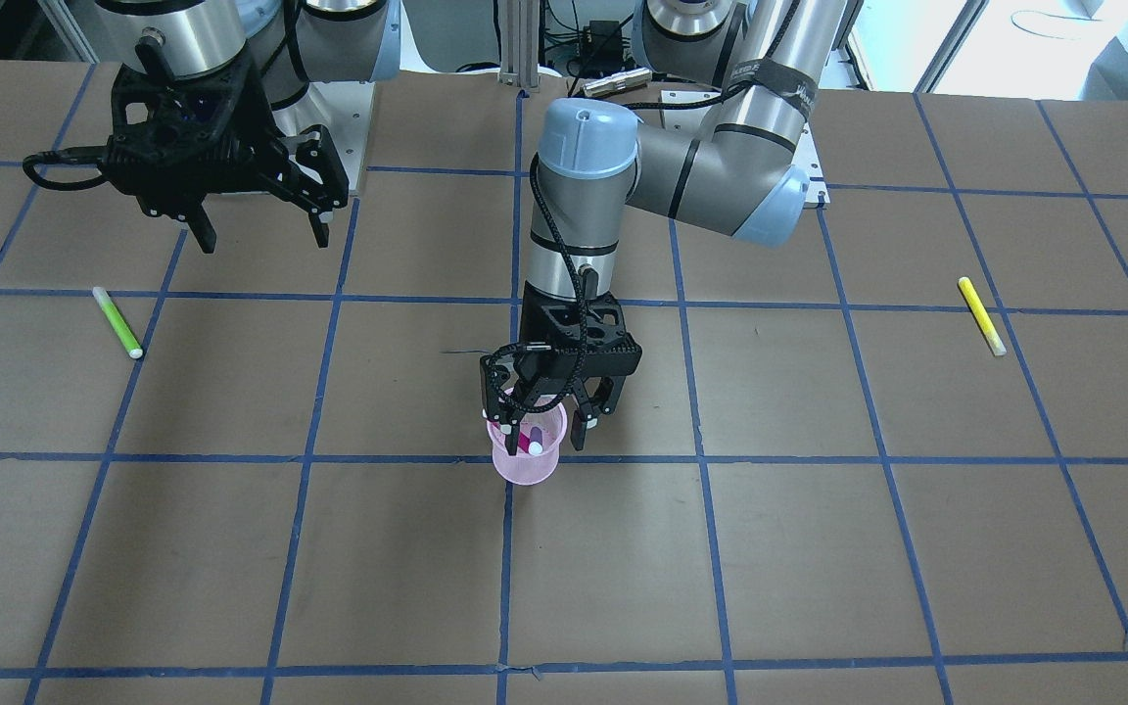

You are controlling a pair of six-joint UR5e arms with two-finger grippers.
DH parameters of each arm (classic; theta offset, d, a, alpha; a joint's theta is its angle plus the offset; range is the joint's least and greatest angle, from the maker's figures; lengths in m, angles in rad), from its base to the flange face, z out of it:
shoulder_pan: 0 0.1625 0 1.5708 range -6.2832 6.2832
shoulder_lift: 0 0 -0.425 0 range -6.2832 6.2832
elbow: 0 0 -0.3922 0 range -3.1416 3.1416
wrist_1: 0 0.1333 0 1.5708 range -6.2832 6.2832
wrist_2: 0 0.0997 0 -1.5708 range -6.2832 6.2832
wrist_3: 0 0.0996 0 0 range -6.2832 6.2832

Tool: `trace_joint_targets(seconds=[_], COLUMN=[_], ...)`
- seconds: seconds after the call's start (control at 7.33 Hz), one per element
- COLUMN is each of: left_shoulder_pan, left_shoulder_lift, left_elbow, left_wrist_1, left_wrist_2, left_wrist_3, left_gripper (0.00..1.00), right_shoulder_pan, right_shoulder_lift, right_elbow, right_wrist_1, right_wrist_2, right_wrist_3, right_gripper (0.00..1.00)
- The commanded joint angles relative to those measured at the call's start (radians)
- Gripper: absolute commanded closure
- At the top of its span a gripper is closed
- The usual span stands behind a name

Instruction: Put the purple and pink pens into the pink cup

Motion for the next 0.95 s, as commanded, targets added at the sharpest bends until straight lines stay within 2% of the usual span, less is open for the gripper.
trace_joint_targets(seconds=[0.0, 0.14, 0.27, 0.55, 0.82], left_shoulder_pan=[0.043, 0.078, 0.109, 0.216, 0.301], left_shoulder_lift=[0.010, 0.030, 0.042, 0.093, 0.172], left_elbow=[0.042, 0.106, 0.163, 0.191, 0.194], left_wrist_1=[-0.122, -0.309, -0.438, -0.639, -0.845], left_wrist_2=[-0.003, -0.031, -0.074, -0.085, -0.079], left_wrist_3=[0.014, 0.019, 0.086, 0.259, 0.300], left_gripper=[0.00, 0.00, 0.00, 0.00, 0.00], right_shoulder_pan=[-0.002, -0.003, -0.003, -0.003, -0.003], right_shoulder_lift=[0.000, 0.001, 0.001, -0.003, -0.003], right_elbow=[0.001, 0.001, 0.001, 0.001, 0.008], right_wrist_1=[0.001, 0.003, 0.003, 0.003, 0.001], right_wrist_2=[-0.002, -0.005, -0.005, -0.005, -0.005], right_wrist_3=[-0.002, -0.002, -0.002, -0.002, 0.000], right_gripper=[0.00, 0.00, 0.00, 0.00, 0.00])
